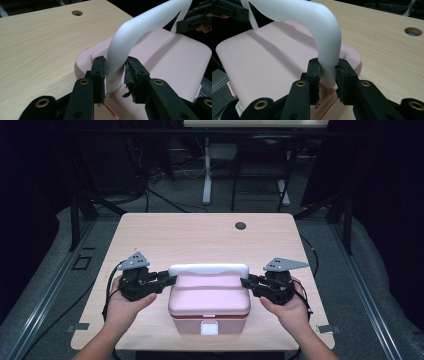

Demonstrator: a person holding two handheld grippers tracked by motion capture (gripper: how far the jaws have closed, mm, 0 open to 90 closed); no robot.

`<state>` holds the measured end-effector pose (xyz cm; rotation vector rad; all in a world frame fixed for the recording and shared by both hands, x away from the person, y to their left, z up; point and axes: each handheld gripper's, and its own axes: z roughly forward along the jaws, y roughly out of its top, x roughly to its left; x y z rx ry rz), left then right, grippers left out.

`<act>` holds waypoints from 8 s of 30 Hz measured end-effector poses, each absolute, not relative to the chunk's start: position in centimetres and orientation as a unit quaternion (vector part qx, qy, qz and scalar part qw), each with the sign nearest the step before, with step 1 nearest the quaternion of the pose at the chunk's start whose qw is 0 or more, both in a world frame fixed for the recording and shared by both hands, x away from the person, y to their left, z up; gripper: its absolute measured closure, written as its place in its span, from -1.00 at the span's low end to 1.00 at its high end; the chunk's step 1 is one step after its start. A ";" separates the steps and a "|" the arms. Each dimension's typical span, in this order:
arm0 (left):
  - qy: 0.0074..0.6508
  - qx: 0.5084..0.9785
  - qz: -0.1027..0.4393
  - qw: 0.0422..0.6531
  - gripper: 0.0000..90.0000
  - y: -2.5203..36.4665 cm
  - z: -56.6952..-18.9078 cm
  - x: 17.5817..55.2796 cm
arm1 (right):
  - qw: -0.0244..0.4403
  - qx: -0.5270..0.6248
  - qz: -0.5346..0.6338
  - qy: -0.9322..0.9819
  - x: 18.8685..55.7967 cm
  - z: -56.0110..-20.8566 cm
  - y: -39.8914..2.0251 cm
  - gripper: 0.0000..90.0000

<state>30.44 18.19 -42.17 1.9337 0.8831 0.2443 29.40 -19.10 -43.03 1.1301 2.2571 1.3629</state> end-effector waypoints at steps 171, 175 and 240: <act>0.340 0.787 0.098 0.505 1.00 16.5 -38.8 31.9 | 0.099 0.387 0.472 0.786 25.0 -49.5 -17.7 1.00; 0.342 0.786 0.101 0.505 1.00 16.4 -38.7 32.4 | 0.101 0.385 0.474 0.785 25.0 -49.6 -17.7 1.00; 0.384 0.775 0.118 0.487 0.99 17.1 -39.3 35.6 | 0.109 0.383 0.485 0.779 24.7 -49.8 -17.8 1.00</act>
